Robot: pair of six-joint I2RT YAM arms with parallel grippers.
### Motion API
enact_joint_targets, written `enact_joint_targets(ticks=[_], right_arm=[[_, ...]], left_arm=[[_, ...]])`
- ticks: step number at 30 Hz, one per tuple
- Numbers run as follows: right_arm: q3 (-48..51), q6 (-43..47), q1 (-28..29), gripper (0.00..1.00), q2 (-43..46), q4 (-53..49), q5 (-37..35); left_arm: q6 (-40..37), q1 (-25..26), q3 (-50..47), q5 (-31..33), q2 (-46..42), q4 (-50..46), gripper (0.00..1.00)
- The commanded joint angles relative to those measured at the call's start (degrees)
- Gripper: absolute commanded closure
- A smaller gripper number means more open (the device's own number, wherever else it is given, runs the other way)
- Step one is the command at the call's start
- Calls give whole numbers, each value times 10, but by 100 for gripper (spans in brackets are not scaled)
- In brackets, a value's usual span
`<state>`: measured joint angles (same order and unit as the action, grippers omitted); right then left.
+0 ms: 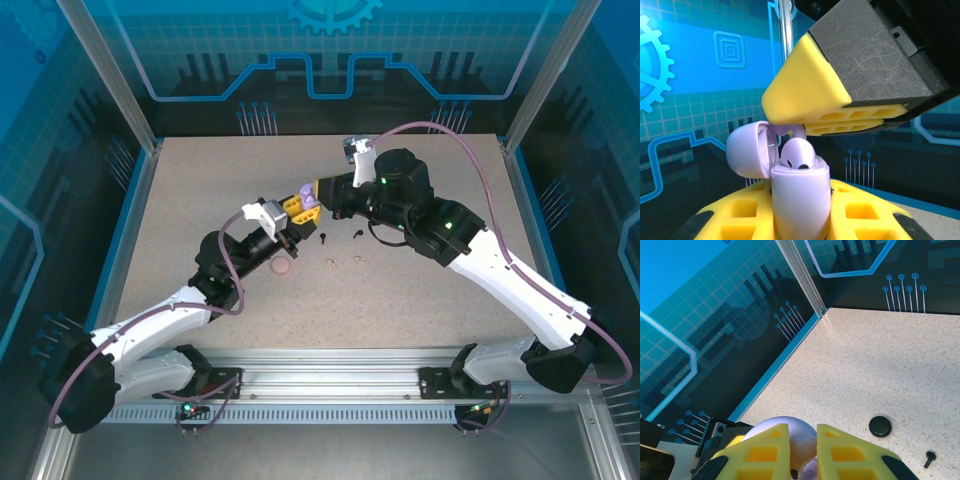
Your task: Insert wireless bluetooth earbuds into charging case
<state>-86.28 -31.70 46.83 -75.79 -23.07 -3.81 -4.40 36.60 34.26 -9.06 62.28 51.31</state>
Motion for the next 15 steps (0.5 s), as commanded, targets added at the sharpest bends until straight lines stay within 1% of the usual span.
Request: enact_joint_targets(ticks=[1, 15], right_arm=[[8, -2, 5, 85, -3, 13, 5], [40, -1, 6, 87, 21, 11, 21]], left_arm=[[7, 4, 20, -11, 1, 25, 100], [0, 3, 23, -6, 6, 25, 100]])
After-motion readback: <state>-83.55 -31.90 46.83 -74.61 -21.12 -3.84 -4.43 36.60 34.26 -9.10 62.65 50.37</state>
